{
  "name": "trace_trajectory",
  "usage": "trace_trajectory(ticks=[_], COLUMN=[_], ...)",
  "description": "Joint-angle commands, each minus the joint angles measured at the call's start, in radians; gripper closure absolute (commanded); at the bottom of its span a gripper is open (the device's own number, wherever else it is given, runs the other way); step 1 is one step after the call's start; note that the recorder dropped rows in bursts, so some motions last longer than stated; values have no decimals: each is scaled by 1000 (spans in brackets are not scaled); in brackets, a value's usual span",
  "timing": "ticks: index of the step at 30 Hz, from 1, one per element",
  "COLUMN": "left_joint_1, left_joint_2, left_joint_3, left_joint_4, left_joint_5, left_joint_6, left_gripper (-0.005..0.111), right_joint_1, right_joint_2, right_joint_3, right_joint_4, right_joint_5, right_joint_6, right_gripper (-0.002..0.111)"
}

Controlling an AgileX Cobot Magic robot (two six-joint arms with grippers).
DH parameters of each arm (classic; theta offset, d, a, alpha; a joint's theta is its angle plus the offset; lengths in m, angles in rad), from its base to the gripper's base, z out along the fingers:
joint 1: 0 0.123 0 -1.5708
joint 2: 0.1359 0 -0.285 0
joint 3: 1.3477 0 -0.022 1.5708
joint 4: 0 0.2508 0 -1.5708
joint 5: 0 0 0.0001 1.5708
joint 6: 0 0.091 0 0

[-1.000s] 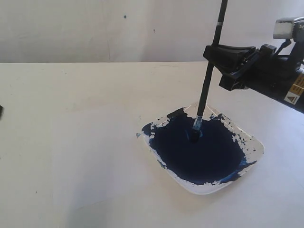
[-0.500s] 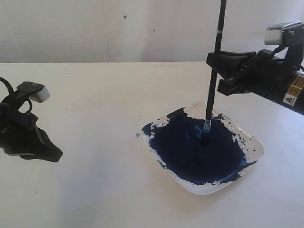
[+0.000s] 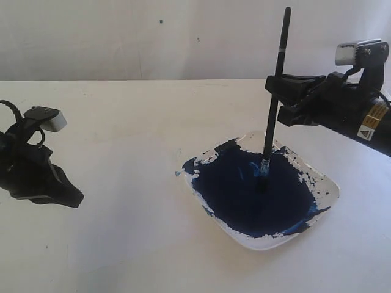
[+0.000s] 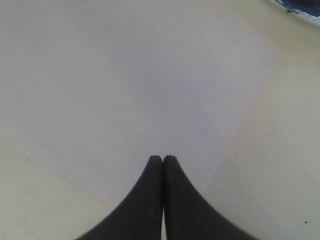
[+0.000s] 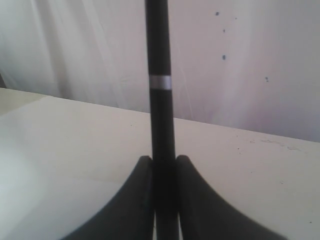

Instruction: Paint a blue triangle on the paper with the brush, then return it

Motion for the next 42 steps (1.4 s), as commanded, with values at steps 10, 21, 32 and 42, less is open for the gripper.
trace_trajectory(ticks=[10,21,32,42], left_joint_1=[-4,-4,-4,-4], left_joint_2=[0,0,0,0], left_joint_3=[-5,-5,-5,-5], left_joint_4=[-20,-20,-20,-20], left_joint_5=[14,14,14,23], left_joint_6=[4,4,4,4], left_gripper=[107,107,107,107], right_joint_1=[-9,-9,-9,-9], right_joint_2=[1,3,3,3], right_joint_3=[-1,-1,-1,-1], right_joint_4=[14,14,14,6], right_joint_5=[-22,-31,-31,-31], right_joint_6=[-19,-40,-85,-83], right_gripper=[106,106,106,106])
